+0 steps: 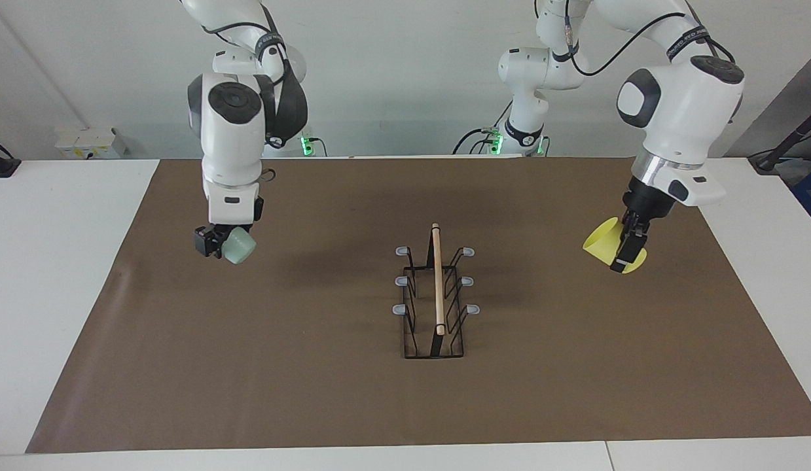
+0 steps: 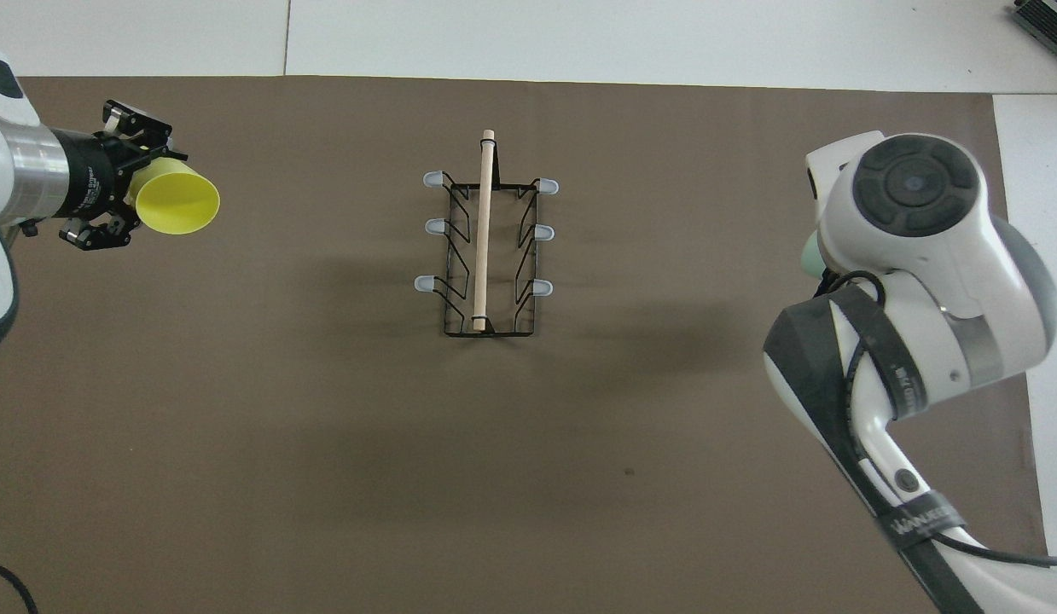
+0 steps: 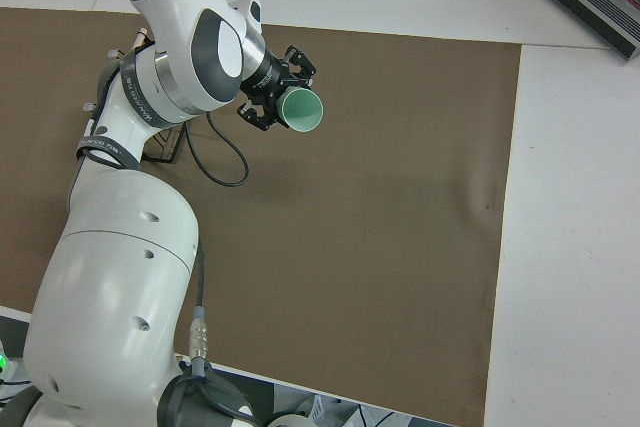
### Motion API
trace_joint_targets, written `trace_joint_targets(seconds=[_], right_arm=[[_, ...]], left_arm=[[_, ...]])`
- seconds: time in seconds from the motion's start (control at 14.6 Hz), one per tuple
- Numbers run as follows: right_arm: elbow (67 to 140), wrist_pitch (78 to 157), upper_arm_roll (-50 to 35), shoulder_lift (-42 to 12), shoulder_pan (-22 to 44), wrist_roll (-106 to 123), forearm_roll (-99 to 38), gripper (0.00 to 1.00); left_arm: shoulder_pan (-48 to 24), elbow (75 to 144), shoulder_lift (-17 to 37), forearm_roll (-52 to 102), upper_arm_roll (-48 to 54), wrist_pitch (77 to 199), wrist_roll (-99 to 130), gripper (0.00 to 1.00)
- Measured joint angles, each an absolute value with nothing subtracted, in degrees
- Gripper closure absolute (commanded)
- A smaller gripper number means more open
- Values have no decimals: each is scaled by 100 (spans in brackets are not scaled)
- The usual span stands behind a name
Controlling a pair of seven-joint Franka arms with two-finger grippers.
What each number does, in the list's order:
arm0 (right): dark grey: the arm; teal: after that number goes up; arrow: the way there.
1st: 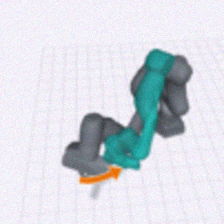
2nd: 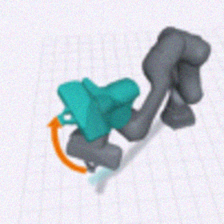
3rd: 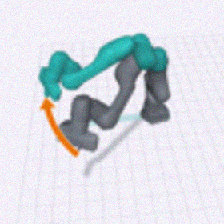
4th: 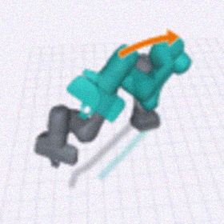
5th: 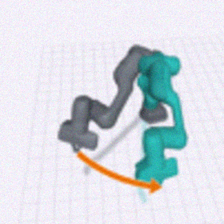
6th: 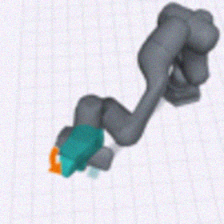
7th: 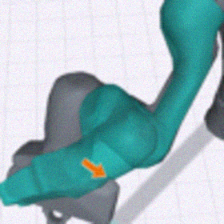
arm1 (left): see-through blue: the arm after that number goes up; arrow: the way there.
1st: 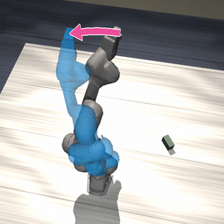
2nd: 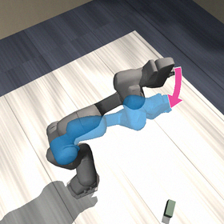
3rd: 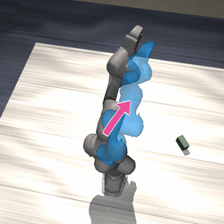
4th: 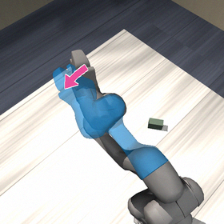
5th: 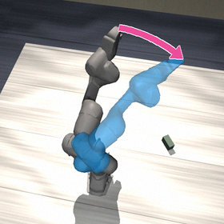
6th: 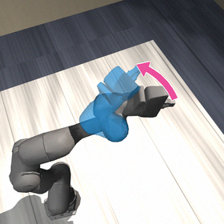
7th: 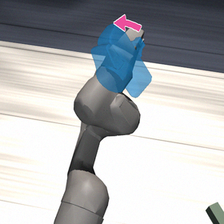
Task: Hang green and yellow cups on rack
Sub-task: 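Lift the yellow cup with the left gripper while the right gripper lifts the green cup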
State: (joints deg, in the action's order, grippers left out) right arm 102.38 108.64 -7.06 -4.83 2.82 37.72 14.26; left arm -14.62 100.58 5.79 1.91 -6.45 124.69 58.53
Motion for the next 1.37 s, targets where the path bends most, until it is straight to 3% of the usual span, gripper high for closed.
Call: trace_joint_targets(seconds=[0.62,1.03,1.37], right_arm=[[10452,11520,-697,-48,-208,4552,-2891,100],[11683,12392,-697,494,-337,6968,-5948,100],[12317,12463,-715,858,-301,8388,-7613,100]], left_arm=[[-2867,11005,420,-2671,-628,13890,7521,100],[-3507,11513,352,-4861,-617,14182,9913,100],[-3887,11795,348,-5569,-620,14174,10659,100]])
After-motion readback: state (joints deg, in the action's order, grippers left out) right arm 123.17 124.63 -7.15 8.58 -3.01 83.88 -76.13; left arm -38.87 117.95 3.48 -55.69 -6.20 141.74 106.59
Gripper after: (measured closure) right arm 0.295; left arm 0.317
